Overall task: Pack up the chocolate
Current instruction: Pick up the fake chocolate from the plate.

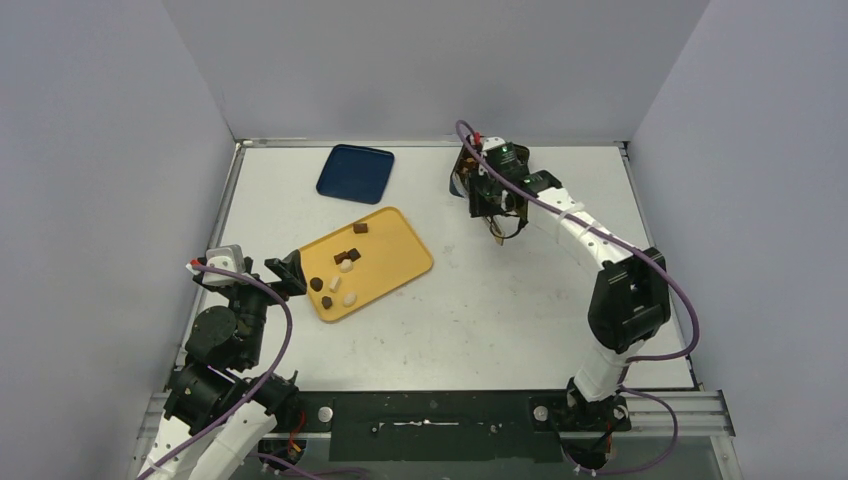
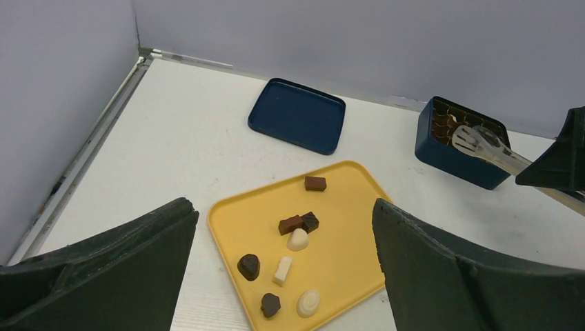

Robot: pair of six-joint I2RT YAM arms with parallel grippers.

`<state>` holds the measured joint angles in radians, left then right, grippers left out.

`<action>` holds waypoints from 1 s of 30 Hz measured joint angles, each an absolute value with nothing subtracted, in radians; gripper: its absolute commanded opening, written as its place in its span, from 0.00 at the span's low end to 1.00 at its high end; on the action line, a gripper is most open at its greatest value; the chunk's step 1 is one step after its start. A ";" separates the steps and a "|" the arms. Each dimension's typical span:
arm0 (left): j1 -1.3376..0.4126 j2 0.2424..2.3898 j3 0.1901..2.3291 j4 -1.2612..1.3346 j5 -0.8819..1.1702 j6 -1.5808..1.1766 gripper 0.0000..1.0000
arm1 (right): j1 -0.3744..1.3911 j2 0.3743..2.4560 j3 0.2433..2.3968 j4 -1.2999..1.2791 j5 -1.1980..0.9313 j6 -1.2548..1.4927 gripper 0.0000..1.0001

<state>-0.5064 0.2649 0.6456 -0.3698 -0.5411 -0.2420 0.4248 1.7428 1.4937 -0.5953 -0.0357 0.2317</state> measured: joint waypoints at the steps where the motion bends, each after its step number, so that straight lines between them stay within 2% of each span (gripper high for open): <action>1: -0.506 0.265 0.646 -0.370 -0.541 -0.242 0.97 | 0.445 1.743 1.494 -0.585 -0.044 0.229 0.39; 16: -0.506 0.265 0.646 -0.370 -0.543 -0.242 0.97 | 0.729 1.859 1.497 -0.469 -0.086 0.170 0.41; 30: -0.506 0.265 0.646 -0.370 -0.545 -0.242 0.97 | 0.756 1.960 1.526 -0.418 -0.148 0.127 0.43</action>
<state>-0.5064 0.2646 0.6456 -0.3698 -0.5453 -0.2420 0.7555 1.9598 1.5261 -0.4175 -0.1482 0.1272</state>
